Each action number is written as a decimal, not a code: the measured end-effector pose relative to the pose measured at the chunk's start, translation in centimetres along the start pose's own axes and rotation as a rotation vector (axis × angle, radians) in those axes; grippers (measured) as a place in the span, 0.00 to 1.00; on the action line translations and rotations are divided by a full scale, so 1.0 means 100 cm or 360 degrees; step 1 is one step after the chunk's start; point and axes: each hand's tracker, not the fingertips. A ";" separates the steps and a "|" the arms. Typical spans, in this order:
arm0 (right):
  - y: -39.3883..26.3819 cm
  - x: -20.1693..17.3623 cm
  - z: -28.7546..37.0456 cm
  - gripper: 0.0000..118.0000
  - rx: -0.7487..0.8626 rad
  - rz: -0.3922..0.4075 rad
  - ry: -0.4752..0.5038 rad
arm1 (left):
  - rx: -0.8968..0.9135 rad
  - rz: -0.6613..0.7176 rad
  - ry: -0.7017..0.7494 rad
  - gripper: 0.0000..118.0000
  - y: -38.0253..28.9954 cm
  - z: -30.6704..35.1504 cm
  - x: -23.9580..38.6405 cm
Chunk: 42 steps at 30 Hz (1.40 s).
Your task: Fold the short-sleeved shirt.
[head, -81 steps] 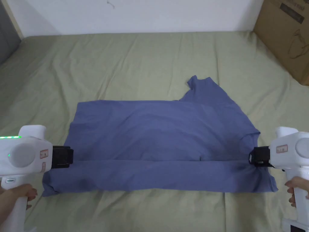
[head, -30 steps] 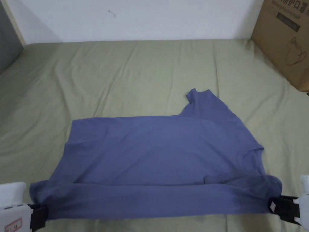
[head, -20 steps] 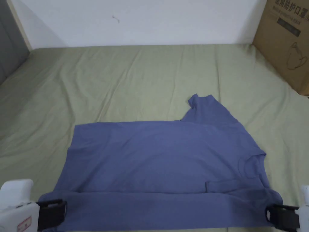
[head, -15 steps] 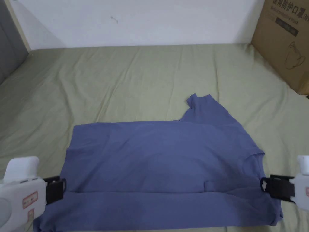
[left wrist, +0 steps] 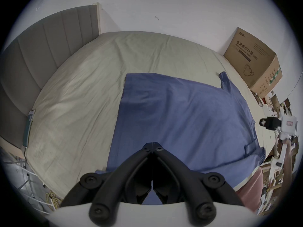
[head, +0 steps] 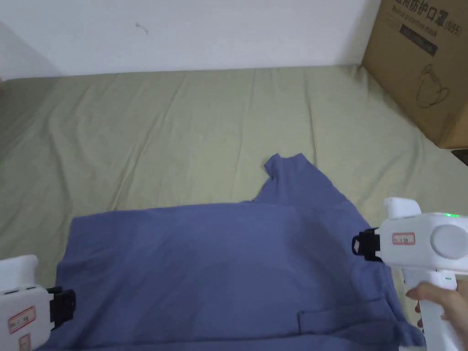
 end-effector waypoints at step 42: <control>0.116 0.003 -0.116 0.04 -0.0263 0.0225 -0.0135 | -0.0271 -0.0030 0.0197 0.01 0.160 -0.175 -0.020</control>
